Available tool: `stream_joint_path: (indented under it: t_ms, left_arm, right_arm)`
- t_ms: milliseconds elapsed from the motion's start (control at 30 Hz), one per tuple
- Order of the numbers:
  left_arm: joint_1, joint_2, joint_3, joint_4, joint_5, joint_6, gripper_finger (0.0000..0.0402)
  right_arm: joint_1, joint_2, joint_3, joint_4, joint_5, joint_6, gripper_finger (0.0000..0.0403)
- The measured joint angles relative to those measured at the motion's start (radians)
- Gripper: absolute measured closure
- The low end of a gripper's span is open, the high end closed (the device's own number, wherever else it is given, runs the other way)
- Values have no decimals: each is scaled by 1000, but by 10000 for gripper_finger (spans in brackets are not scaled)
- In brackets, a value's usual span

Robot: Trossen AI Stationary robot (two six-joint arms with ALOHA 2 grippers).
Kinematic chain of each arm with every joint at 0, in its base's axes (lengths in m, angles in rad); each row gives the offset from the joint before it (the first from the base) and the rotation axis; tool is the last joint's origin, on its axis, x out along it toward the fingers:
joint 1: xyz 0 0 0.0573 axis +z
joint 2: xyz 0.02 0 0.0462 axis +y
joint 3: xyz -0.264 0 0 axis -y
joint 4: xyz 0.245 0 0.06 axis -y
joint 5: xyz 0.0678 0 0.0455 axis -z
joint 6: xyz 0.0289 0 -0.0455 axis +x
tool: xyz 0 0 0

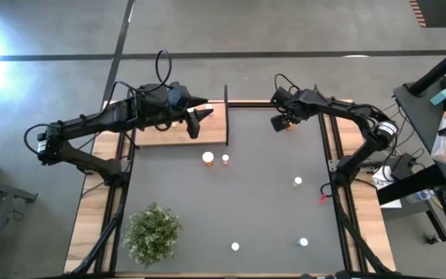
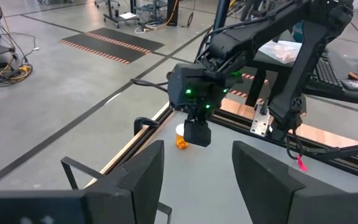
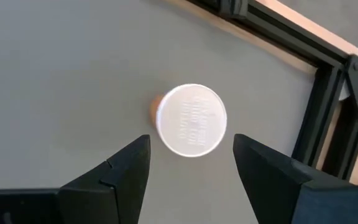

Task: Pick and place medicine bottles onto shelf by color
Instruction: Move the top orange pill bottle to the middle of the table

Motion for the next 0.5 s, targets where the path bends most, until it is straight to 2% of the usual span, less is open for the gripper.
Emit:
stream_joint_path:
  t_ms: [500]
  left_arm:
    - [0, 0, 0, 0, 0, 0, 227]
  right_arm:
    - [-74, 82, 1, 52, -33, -64, 181]
